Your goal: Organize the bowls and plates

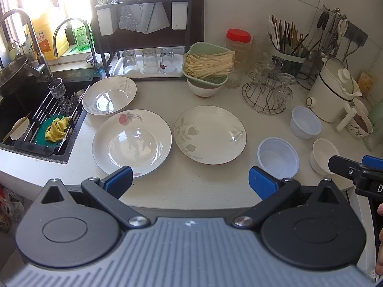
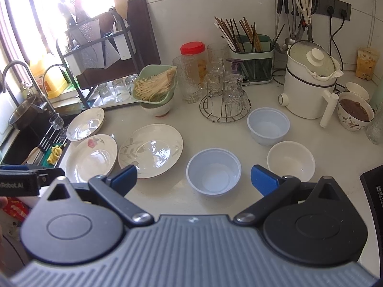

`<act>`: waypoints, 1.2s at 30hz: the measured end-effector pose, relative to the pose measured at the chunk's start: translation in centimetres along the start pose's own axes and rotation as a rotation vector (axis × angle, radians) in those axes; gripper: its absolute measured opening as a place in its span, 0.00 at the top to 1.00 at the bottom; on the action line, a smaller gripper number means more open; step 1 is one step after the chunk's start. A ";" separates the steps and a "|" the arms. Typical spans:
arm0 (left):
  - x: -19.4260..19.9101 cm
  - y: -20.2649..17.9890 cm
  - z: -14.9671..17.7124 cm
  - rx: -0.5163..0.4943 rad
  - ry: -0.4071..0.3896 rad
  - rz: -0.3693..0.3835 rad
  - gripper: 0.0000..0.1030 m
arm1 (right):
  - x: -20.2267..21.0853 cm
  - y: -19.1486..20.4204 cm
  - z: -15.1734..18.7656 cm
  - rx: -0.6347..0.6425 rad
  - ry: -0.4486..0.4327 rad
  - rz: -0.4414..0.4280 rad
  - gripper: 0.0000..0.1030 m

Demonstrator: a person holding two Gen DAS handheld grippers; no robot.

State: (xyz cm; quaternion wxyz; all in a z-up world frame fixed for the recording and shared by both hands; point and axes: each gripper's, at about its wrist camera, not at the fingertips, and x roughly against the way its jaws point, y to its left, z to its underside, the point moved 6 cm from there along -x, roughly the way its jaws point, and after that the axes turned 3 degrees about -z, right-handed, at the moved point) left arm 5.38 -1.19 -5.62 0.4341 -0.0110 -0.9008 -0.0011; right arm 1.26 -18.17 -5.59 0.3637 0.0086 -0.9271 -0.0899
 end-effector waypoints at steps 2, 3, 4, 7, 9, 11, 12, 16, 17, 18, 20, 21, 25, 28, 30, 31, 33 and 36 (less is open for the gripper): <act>0.0 0.0 -0.1 0.000 -0.001 -0.001 0.00 | -0.1 0.1 0.0 0.000 0.003 0.000 0.00; -0.1 0.0 -0.1 0.000 0.000 0.001 0.00 | -0.1 0.1 0.0 0.002 0.005 0.002 0.00; 0.0 0.0 0.0 0.000 0.000 0.001 0.00 | -0.1 0.1 0.1 0.002 0.006 0.002 0.00; -0.2 0.0 -0.1 -0.002 0.004 0.005 0.00 | -0.2 0.0 0.0 0.000 0.007 0.000 0.00; -0.3 0.0 -0.1 -0.006 0.006 0.008 0.00 | -0.2 0.0 0.1 0.001 0.010 0.003 0.00; -0.5 0.3 -0.4 -0.008 0.006 0.009 0.00 | -0.3 0.1 0.1 0.005 0.014 0.004 0.00; -0.6 0.6 -0.5 -0.002 0.005 0.006 0.00 | -0.3 0.2 0.1 0.009 0.013 0.004 0.00; -1.3 1.6 -1.2 -0.004 0.010 0.003 0.00 | -0.4 0.3 0.0 0.009 -0.002 0.000 0.00; -1.3 1.7 -1.2 -0.010 0.010 0.003 0.00 | -0.4 0.4 0.0 0.014 -0.006 0.003 0.01; -1.5 1.8 -1.3 -0.016 0.011 0.009 0.00 | -0.4 0.5 0.1 0.016 -0.009 0.006 0.00; -1.7 2.0 -1.4 -0.016 0.014 0.022 0.00 | -0.4 0.9 0.1 0.011 -0.011 0.004 0.01; -1.8 2.2 -1.4 -0.016 0.014 0.028 0.00 | -0.5 1.0 0.1 0.008 -0.011 0.007 0.01; -2.5 3.1 -1.7 -0.033 0.013 0.047 0.00 | -0.9 1.7 0.0 -0.006 -0.017 0.030 0.01; -3.1 3.9 -2.0 -0.056 0.015 0.066 0.00 | -1.0 2.5 -0.3 -0.014 -0.046 0.055 0.00; -3.5 4.6 -2.2 -0.073 0.009 0.083 0.00 | -0.8 3.2 -0.4 -0.018 -0.068 0.073 0.00; -3.7 5.0 -2.3 -0.081 0.010 0.087 0.00 | -0.8 3.6 -0.5 -0.019 -0.071 0.081 0.01; -4.1 6.3 -2.3 -0.070 0.015 0.086 0.00 | -0.9 4.4 -0.4 -0.030 -0.071 0.099 0.01; -4.9 7.9 -2.0 -0.085 0.027 0.108 0.00 | -1.3 5.7 -0.1 -0.057 -0.056 0.112 0.01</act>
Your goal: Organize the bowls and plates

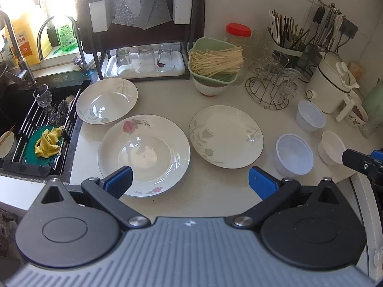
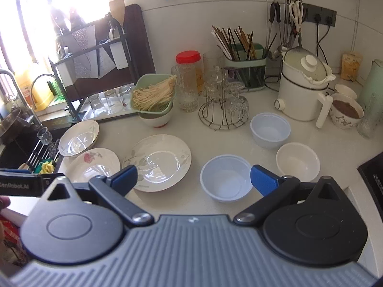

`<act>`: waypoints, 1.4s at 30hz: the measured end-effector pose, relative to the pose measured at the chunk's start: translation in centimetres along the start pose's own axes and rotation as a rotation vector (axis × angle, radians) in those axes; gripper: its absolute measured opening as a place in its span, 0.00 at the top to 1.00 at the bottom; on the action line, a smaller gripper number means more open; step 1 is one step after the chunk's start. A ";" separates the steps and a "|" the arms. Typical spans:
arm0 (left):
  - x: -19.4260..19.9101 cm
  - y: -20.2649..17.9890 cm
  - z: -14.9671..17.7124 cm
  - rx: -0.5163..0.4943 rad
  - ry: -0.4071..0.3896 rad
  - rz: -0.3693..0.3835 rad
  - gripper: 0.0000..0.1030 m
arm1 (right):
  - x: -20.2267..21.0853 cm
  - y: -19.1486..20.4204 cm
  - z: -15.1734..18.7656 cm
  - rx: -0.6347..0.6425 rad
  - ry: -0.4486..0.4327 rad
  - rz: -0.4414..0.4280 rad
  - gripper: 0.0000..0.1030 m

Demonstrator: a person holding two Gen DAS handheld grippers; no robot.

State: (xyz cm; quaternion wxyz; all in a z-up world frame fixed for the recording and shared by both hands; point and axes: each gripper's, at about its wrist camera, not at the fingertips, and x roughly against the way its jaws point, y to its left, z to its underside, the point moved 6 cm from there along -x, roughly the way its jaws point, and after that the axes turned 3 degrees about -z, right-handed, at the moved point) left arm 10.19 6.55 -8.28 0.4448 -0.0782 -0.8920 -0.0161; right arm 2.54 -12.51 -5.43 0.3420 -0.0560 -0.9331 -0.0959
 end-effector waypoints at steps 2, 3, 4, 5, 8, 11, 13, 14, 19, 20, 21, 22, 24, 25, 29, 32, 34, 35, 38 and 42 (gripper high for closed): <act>-0.3 1.0 0.1 -0.022 -0.002 0.002 0.00 | -0.2 0.9 0.6 -0.017 0.014 0.002 0.00; -0.5 1.4 0.1 -0.032 -0.003 0.008 0.00 | -0.3 1.5 0.9 -0.018 0.020 0.004 0.00; -0.6 1.9 0.1 -0.041 -0.001 0.014 0.00 | -0.4 2.0 1.1 -0.018 0.024 0.007 0.00; -0.7 2.4 0.1 -0.044 -0.002 0.019 0.00 | -0.5 2.6 1.3 -0.018 0.029 0.007 0.01; -1.0 3.7 -0.3 -0.048 -0.014 0.019 0.00 | -1.0 3.9 1.7 -0.024 0.027 0.020 0.01; -1.1 4.4 -0.9 -0.060 -0.023 0.016 0.00 | -1.5 4.6 1.3 -0.034 0.020 0.021 0.01; -1.3 4.4 -1.1 -0.077 -0.012 0.030 0.00 | -1.9 4.9 1.1 -0.024 0.019 0.032 0.01; -1.4 4.5 -1.1 -0.079 -0.010 0.031 0.00 | -2.1 5.0 1.0 -0.023 0.022 0.026 0.01; -2.1 4.3 -1.0 -0.057 -0.005 -0.023 0.00 | -3.2 5.0 1.5 0.012 0.066 -0.045 0.01; -2.1 4.3 -1.1 -0.051 -0.009 -0.048 0.00 | -3.4 4.8 1.3 0.005 0.065 -0.054 0.01; -2.0 4.4 -1.2 -0.040 -0.011 -0.065 0.00 | -3.8 4.7 1.1 -0.004 0.063 -0.068 0.01; -2.0 4.4 -1.4 -0.023 -0.010 -0.076 0.00 | -4.2 4.6 0.7 -0.005 0.062 -0.081 0.01; -2.1 4.3 -1.5 0.004 -0.007 -0.103 0.00 | -4.8 4.5 0.2 0.005 0.047 -0.111 0.01; -2.4 4.4 -1.4 0.018 0.001 -0.124 0.00 | -5.1 4.4 0.1 0.003 0.040 -0.125 0.01; -2.9 5.5 -0.8 0.063 0.014 -0.203 0.00 | -7.3 4.8 0.2 -0.002 0.075 -0.203 0.01; -3.3 7.8 0.0 0.120 0.035 -0.234 0.00 | -8.0 6.3 -0.1 0.041 0.068 -0.244 0.01; -3.7 9.4 -0.2 0.151 0.032 -0.242 0.00 | -8.8 7.3 -0.3 0.048 0.072 -0.255 0.01; -3.9 10.4 -0.4 0.166 0.029 -0.246 0.00 | -9.1 7.9 -0.4 0.051 0.074 -0.268 0.01; -5.1 13.0 -1.3 0.195 0.022 -0.233 0.00 | -10.6 9.9 -0.8 0.068 0.075 -0.281 0.03; -7.1 16.4 -3.0 0.200 0.032 -0.202 0.00 | -12.9 13.1 -1.6 0.096 0.072 -0.279 0.07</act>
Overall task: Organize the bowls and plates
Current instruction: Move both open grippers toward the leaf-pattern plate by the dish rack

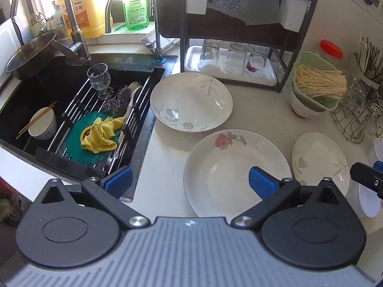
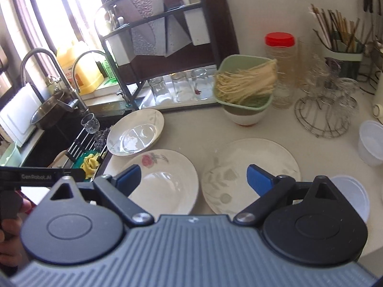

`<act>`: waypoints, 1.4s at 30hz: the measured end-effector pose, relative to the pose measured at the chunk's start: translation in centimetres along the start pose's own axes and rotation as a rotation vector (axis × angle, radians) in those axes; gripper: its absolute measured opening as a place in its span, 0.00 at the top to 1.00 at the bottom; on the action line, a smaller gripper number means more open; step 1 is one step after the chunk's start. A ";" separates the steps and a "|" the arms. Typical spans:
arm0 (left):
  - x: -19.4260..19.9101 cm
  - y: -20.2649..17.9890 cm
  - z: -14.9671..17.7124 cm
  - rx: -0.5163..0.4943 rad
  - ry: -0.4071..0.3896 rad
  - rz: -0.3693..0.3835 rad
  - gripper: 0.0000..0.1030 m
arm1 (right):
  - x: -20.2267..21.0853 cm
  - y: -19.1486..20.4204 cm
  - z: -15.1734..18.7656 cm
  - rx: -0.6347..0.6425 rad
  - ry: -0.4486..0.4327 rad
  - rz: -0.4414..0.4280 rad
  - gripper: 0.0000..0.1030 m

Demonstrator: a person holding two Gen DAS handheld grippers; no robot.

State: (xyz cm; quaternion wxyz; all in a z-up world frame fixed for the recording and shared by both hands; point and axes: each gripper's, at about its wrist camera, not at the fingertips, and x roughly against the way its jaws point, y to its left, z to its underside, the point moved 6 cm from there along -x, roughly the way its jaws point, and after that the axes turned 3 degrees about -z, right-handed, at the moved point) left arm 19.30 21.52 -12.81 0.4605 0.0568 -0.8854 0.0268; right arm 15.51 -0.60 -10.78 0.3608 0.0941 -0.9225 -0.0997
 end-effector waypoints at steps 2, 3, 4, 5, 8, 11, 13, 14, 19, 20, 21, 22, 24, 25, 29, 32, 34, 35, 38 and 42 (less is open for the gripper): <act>-1.4 1.1 -1.2 -0.005 0.006 0.031 0.00 | -1.6 1.1 -0.6 -0.001 0.006 0.002 0.07; -2.0 1.7 -1.8 -0.011 0.009 0.038 0.00 | -2.4 1.6 -0.9 -0.003 0.009 0.004 0.07; -2.7 2.2 -2.3 -0.018 0.014 0.043 0.00 | -3.4 2.2 -1.1 -0.003 0.022 0.009 0.08; -3.3 2.8 -2.8 -0.026 0.018 0.047 0.00 | -4.3 2.8 -1.3 -0.004 0.030 0.015 0.08; -5.3 4.1 -4.4 -0.049 0.028 0.071 0.00 | -6.7 4.3 -1.8 -0.008 0.049 0.029 0.11; -7.1 5.0 -5.7 -0.068 0.039 0.097 0.00 | -8.6 5.4 -2.5 -0.016 0.054 0.045 0.12; -8.4 5.6 -6.5 -0.074 0.053 0.120 0.00 | -9.9 5.9 -2.8 -0.028 0.062 0.060 0.13; -9.0 5.9 -7.0 -0.070 0.056 0.137 0.00 | -10.5 6.0 -3.0 -0.034 0.066 0.067 0.16; -12.1 6.8 -8.5 -0.077 0.081 0.173 0.00 | -13.6 6.5 -3.7 -0.071 0.093 0.101 0.22; -12.7 6.8 -8.7 -0.084 0.084 0.179 0.00 | -14.2 6.5 -3.7 -0.080 0.102 0.100 0.22; -13.3 6.9 -8.7 -0.090 0.093 0.184 0.00 | -14.9 6.6 -3.8 -0.090 0.110 0.096 0.23; -13.9 6.9 -8.8 -0.092 0.105 0.194 0.00 | -15.5 6.7 -3.8 -0.098 0.118 0.095 0.23; -14.9 6.9 -9.0 -0.097 0.120 0.228 0.00 | -16.7 6.9 -3.9 -0.108 0.130 0.100 0.23; -15.4 6.9 -9.1 -0.100 0.126 0.231 0.00 | -17.2 7.0 -4.0 -0.111 0.134 0.100 0.23; -17.3 7.2 -10.1 -0.103 0.131 0.248 0.00 | -19.3 7.2 -4.4 -0.137 0.151 0.099 0.24; -19.0 7.9 -11.0 -0.086 0.146 0.262 0.00 | -20.6 7.2 -4.6 -0.150 0.169 0.107 0.29; -19.9 8.4 -11.5 -0.080 0.154 0.274 0.02 | -21.7 7.2 -4.8 -0.157 0.181 0.113 0.31; -20.4 8.6 -11.7 -0.078 0.157 0.276 0.02 | -22.1 7.2 -4.8 -0.157 0.189 0.118 0.34; -21.8 9.2 -12.2 -0.084 0.156 0.277 0.05 | -23.6 7.3 -4.8 -0.155 0.210 0.119 0.40; -23.4 9.5 -12.8 -0.095 0.158 0.284 0.14 | -25.5 7.5 -4.8 -0.142 0.231 0.126 0.48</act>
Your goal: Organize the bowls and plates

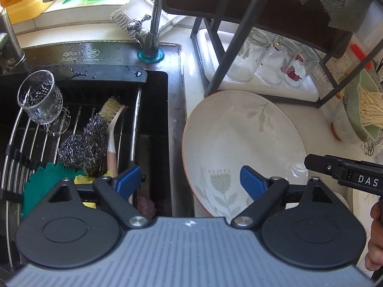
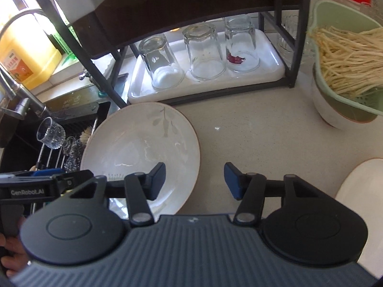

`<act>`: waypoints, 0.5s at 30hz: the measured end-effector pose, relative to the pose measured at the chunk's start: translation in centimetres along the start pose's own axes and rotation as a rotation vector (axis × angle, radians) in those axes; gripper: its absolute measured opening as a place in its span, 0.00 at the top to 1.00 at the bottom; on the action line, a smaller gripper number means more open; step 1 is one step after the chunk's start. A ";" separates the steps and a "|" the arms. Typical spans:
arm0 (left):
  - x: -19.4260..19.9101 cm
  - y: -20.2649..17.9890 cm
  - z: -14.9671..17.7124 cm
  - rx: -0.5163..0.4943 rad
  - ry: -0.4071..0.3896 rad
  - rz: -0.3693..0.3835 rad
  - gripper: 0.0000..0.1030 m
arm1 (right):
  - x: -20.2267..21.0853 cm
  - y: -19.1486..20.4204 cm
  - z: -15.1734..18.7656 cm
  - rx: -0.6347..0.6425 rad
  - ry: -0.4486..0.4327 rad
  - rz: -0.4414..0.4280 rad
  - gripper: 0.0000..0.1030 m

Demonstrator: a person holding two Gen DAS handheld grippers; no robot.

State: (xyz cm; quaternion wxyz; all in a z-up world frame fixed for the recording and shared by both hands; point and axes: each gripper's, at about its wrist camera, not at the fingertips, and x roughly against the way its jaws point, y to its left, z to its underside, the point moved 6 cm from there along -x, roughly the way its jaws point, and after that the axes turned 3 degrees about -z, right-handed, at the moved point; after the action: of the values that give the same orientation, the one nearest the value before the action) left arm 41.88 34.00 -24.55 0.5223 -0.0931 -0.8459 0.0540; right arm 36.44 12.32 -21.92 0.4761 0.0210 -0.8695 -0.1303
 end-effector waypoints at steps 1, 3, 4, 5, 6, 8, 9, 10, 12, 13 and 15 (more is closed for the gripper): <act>-0.3 0.1 -0.2 -0.001 -0.002 0.005 0.18 | -0.5 0.1 -0.1 0.003 0.005 0.000 0.51; -0.9 0.2 -0.7 -0.006 -0.006 0.013 0.24 | -1.2 0.1 -0.3 0.009 0.015 0.005 0.55; -1.2 0.3 -0.9 -0.011 -0.009 0.014 0.31 | -1.6 0.1 -0.4 0.011 0.022 0.009 0.59; -1.5 0.4 -1.1 -0.015 -0.002 0.021 0.36 | -1.9 0.1 -0.5 0.012 0.028 0.009 0.62; -1.8 0.5 -1.2 -0.014 0.008 0.028 0.45 | -2.3 0.1 -0.6 0.013 0.033 0.002 0.65; -2.2 0.8 -1.4 0.000 0.016 0.037 0.52 | -2.8 0.0 -0.9 0.020 0.045 -0.003 0.72; -2.4 0.9 -1.4 -0.002 0.020 0.042 0.58 | -3.1 0.0 -1.0 0.020 0.047 -0.006 0.74; -2.7 1.0 -1.5 -0.006 0.028 0.046 0.65 | -3.3 -0.1 -1.1 0.016 0.050 -0.005 0.77; -2.9 1.0 -1.5 -0.010 0.037 0.063 0.72 | -3.7 -0.3 -1.3 0.009 0.055 -0.006 0.80; -3.1 1.0 -1.6 -0.011 0.036 0.071 0.75 | -3.9 -0.4 -1.4 0.007 0.055 -0.008 0.80; -3.4 1.0 -1.8 -0.011 0.038 0.086 0.79 | -4.1 -0.6 -1.6 0.008 0.054 -0.005 0.80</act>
State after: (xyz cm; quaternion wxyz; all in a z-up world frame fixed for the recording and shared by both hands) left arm 45.04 34.21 -26.90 0.5350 -0.1332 -0.8313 0.0697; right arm 39.93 12.09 -24.62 0.4988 0.0285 -0.8568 -0.1275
